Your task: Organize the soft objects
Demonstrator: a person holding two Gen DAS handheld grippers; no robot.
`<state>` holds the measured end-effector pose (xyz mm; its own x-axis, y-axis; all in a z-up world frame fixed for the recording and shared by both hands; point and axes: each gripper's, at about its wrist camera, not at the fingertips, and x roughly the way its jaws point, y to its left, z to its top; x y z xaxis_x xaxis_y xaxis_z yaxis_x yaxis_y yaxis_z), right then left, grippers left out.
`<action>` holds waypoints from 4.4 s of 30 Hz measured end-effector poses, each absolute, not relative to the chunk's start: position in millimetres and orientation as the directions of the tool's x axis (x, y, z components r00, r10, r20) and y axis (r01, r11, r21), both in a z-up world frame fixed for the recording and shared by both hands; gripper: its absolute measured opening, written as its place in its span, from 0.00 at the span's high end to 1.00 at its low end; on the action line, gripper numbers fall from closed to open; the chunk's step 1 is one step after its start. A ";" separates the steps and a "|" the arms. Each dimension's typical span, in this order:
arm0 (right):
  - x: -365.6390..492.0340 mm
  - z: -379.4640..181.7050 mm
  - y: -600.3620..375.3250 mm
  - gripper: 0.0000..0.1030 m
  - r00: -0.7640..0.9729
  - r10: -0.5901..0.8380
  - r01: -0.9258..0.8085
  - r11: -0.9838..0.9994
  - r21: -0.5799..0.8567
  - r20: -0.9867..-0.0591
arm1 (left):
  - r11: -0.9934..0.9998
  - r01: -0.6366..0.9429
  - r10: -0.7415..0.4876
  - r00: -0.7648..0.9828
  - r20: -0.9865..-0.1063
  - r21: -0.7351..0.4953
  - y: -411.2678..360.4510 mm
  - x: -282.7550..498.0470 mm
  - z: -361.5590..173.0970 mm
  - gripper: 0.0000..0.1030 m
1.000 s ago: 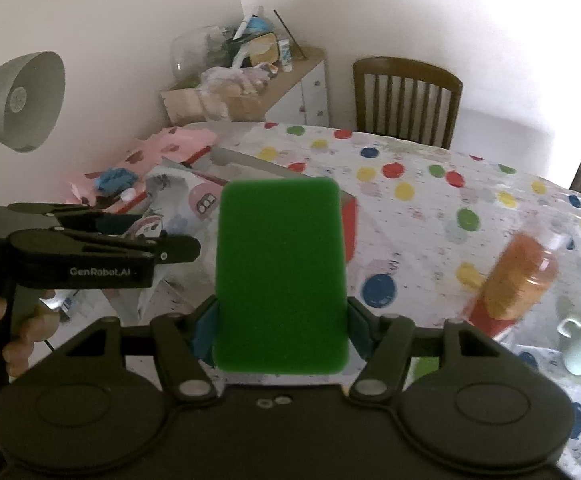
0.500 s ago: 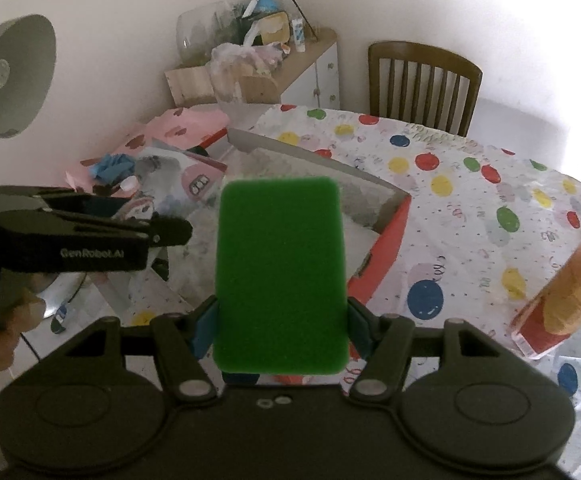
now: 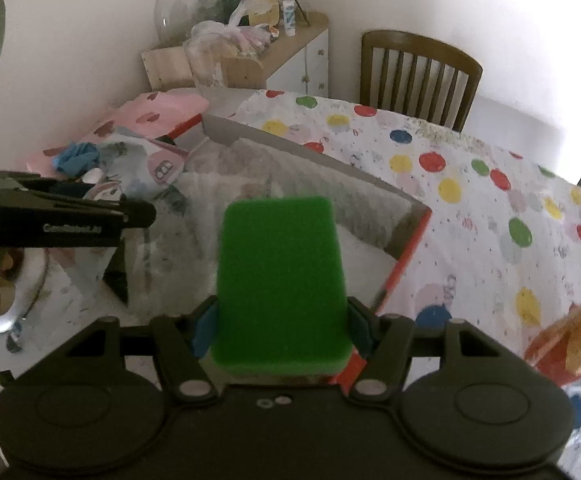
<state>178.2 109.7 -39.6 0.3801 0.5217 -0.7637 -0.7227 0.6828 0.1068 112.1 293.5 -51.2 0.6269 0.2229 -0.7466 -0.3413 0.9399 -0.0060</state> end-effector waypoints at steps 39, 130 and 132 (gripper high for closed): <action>173.9 -57.7 126.7 0.18 0.390 0.498 -0.779 0.627 0.012 -0.775 | 0.960 -0.273 0.201 0.541 -0.817 0.056 278.1 131.4 -87.9 0.23; 70.8 13.2 -55.6 0.00 0.618 0.672 -0.649 0.729 0.218 -0.408 | 0.975 -0.193 0.120 0.879 -0.462 -0.113 143.1 -38.3 30.4 0.00; 70.8 13.5 -55.9 0.00 0.619 0.673 -0.650 0.729 0.216 -0.405 | 0.975 -0.191 0.121 0.881 -0.456 -0.109 142.5 -38.1 31.6 0.00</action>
